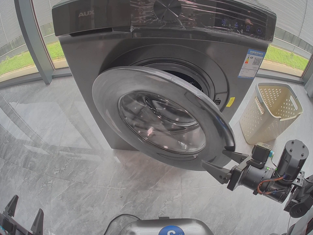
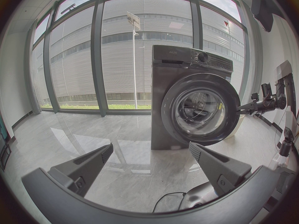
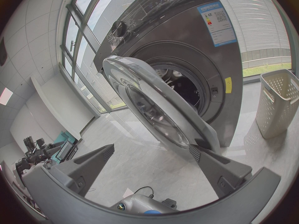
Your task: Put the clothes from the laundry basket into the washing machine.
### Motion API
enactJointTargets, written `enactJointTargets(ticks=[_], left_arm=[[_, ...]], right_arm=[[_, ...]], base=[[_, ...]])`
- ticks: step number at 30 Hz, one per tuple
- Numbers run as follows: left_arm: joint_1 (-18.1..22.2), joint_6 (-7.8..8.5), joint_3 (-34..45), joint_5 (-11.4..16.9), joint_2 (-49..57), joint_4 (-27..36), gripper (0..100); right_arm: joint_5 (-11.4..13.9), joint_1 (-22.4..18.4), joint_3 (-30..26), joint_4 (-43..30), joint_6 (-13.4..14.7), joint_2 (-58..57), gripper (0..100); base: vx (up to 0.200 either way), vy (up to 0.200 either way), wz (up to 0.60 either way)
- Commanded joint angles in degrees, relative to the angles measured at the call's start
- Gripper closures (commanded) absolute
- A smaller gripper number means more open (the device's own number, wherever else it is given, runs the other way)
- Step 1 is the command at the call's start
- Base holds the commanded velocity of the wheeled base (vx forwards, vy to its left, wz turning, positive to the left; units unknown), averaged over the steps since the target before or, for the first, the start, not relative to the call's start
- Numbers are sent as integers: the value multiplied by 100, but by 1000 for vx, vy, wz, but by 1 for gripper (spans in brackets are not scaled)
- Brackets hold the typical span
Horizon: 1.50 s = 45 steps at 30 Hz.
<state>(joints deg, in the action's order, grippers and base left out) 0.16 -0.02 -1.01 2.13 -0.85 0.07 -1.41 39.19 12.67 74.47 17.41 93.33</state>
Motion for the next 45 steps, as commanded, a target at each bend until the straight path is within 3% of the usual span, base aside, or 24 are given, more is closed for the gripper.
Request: enactJointTargets(ticks=[1, 7, 12, 17, 28, 34, 41, 45], left_arm=[[2, -6, 92, -2, 41, -7, 0], [2, 11, 92, -2, 41, -7, 0], [2, 20, 92, -2, 41, 1, 0], [2, 20, 92, -2, 41, 1, 0], [2, -24, 92, -2, 41, 1, 0], [2, -33, 84, -38, 41, -7, 0], [2, -42, 92, -46, 41, -7, 0], [2, -50, 92, -46, 41, 1, 0]], right_arm=[[-26, -395, 236, 155, -18, 256, 0], [-26, -843, 342, 428, -45, 493, 0], [-8, -729, -27, 656, -45, 572, 0], [-26, -333, -203, 814, -53, 546, 0], [-34, -456, -1, 1105, -53, 555, 0], [-272, -456, 236, 1131, -45, 555, 0], [-307, -483, 799, 1078, -71, 722, 0], [-307, -597, 808, 1131, -53, 783, 0]], base=[[0, 0, 0], [0, 0, 0], [0, 0, 0], [40, 0, 0], [200, 0, 0], [200, 0, 0], [0, 0, 0], [0, 0, 0]])
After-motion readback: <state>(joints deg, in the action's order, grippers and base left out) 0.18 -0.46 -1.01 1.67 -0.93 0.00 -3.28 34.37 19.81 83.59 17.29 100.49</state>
